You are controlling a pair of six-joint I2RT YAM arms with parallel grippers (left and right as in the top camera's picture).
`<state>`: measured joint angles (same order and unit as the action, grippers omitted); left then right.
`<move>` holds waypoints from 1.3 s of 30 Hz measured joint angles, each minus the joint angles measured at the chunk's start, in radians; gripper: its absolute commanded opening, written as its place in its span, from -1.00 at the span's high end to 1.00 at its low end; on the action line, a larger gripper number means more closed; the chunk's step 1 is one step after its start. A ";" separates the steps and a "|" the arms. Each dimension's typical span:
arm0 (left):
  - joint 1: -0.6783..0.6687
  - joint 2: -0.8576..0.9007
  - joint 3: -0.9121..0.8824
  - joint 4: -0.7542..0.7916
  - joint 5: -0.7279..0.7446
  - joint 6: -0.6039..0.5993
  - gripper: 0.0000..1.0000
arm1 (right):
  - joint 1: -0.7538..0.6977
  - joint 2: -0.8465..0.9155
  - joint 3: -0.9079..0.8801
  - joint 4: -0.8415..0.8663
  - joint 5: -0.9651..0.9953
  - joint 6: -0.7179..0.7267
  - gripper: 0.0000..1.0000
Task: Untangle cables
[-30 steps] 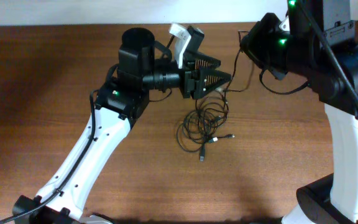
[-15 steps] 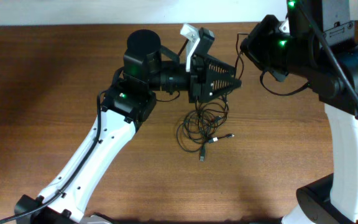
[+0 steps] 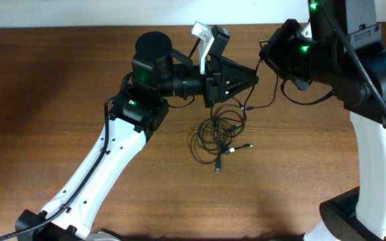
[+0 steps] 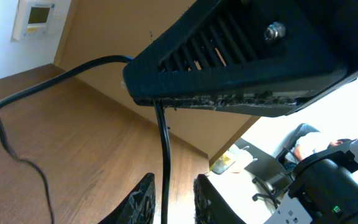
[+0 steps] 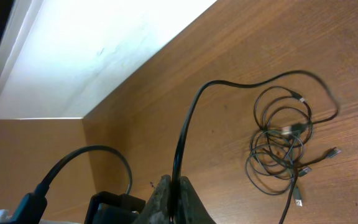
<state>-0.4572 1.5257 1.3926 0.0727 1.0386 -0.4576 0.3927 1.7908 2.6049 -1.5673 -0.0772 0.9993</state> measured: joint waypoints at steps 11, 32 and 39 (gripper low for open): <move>-0.032 0.000 0.000 -0.062 0.000 0.000 0.61 | 0.000 0.000 0.000 0.015 -0.019 0.000 0.92; -0.037 0.000 0.000 -0.129 -0.045 0.014 1.00 | 0.000 0.000 0.000 0.018 -0.006 0.000 0.92; -0.037 0.000 0.000 -0.159 -0.109 0.019 1.00 | -0.004 0.000 0.000 -0.008 0.104 0.004 -0.32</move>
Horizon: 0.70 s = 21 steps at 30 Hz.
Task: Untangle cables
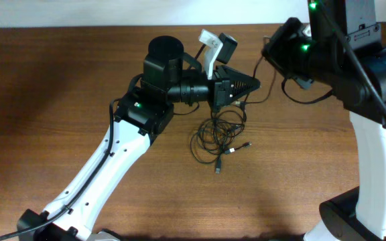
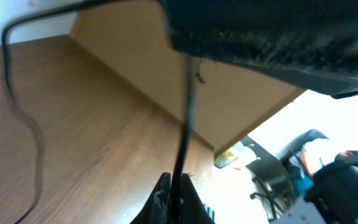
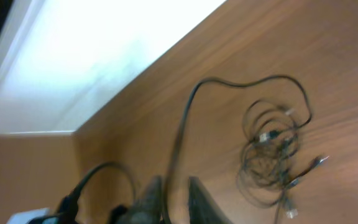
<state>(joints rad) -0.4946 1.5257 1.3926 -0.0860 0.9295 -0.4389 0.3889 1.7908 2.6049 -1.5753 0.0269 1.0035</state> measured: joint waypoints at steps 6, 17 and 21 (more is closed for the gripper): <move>0.000 0.000 0.000 -0.071 -0.160 0.000 1.00 | -0.084 0.000 0.000 -0.116 0.159 -0.014 -0.97; 0.000 -0.002 0.392 -0.089 -0.422 0.000 1.00 | -0.255 0.000 -0.001 -0.117 0.220 -0.338 -0.97; 0.000 -0.016 0.480 -0.089 -0.553 0.000 1.00 | -0.261 0.000 -0.001 -0.117 0.220 -0.383 -0.97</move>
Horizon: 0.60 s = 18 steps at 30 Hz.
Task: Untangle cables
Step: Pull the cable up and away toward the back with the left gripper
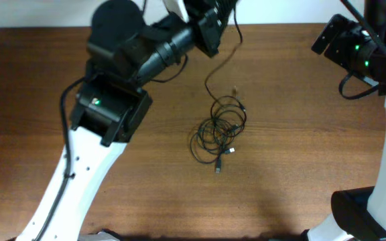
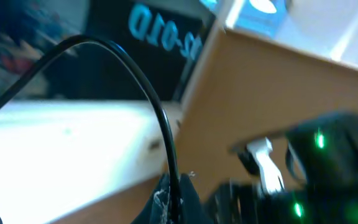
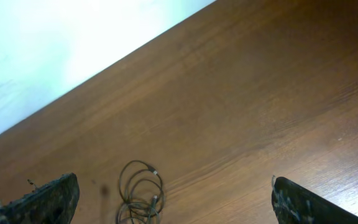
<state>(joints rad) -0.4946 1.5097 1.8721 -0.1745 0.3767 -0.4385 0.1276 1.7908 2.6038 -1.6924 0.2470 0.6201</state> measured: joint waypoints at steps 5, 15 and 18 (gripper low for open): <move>-0.001 -0.003 0.016 -0.031 -0.242 0.001 1.00 | 0.000 0.000 0.000 0.000 0.000 -0.019 -0.97; 0.075 0.061 0.016 -0.076 -0.942 0.185 1.00 | 0.000 0.000 -0.002 0.000 0.000 -0.023 -0.97; 0.171 0.101 0.016 -0.077 -0.999 0.227 1.00 | 0.000 0.000 -0.002 0.000 0.000 -0.022 -0.97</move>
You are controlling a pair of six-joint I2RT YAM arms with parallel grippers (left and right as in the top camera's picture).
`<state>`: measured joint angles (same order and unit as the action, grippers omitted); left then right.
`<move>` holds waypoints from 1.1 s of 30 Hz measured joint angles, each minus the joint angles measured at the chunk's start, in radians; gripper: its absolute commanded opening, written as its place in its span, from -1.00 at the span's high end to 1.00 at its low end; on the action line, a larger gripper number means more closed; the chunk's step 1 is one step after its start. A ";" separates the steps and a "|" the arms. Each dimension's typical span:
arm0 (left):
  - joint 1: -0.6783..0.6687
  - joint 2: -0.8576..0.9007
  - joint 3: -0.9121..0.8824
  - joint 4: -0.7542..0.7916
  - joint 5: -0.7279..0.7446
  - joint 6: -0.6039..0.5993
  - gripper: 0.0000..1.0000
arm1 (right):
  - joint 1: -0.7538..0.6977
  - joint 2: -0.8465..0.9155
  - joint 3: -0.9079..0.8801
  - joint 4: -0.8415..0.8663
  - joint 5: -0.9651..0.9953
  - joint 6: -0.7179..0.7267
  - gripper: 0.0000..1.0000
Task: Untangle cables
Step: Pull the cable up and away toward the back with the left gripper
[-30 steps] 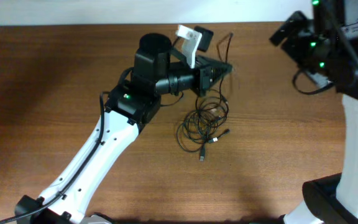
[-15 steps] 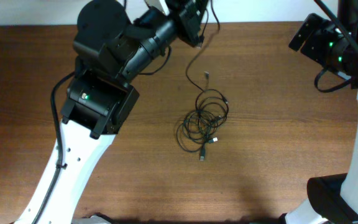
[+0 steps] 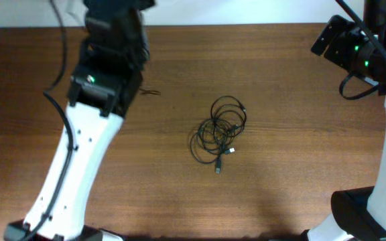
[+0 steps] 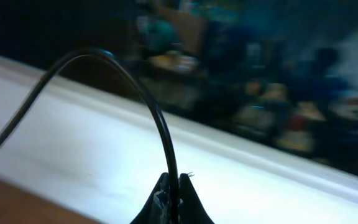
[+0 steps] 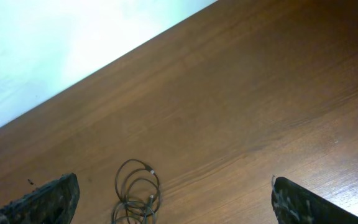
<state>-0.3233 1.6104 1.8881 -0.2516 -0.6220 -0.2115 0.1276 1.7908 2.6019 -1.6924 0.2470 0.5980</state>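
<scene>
A tangle of thin black cables [image 3: 220,130] lies coiled at the middle of the wooden table [image 3: 293,167]; it also shows at the bottom of the right wrist view as cable loops [image 5: 135,193]. In the left wrist view my left gripper [image 4: 173,178] is shut on a single black cable [image 4: 157,106] that arcs up and to the left, with the room behind it. Overhead, the left arm [image 3: 106,60] reaches past the far edge and its fingers are out of frame. A short cable tail [image 3: 149,92] lies beside that arm. My right gripper [image 5: 173,182] is wide open and holds nothing.
The right arm [image 3: 354,47] hangs over the far right corner. A white wall [image 5: 73,43] borders the table's far edge.
The left arm has swung from the far middle to the far left with its cable. No strand links it to the tangle now. The right arm has not moved.
Both grippers were close together above the tangle, the right shut on a strand and the left open around it. Then the left shut and the right opened. The right arm withdrew to the far right while the left held the strand high, and now it is at the far left.
</scene>
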 measured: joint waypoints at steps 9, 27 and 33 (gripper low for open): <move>0.185 0.145 0.001 -0.029 0.038 0.162 1.00 | 0.000 0.000 0.000 0.000 0.000 -0.001 -0.97; 0.219 0.396 0.001 0.000 0.489 0.481 1.00 | 0.000 0.000 0.000 0.000 0.000 0.000 -0.97; 0.209 0.355 0.000 0.188 0.840 0.299 1.00 | 0.000 0.000 0.000 0.000 0.000 -0.001 -0.97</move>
<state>-0.1139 1.9652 1.8881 -0.0631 0.2184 0.0875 0.1276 1.7908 2.6019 -1.6924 0.2470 0.5972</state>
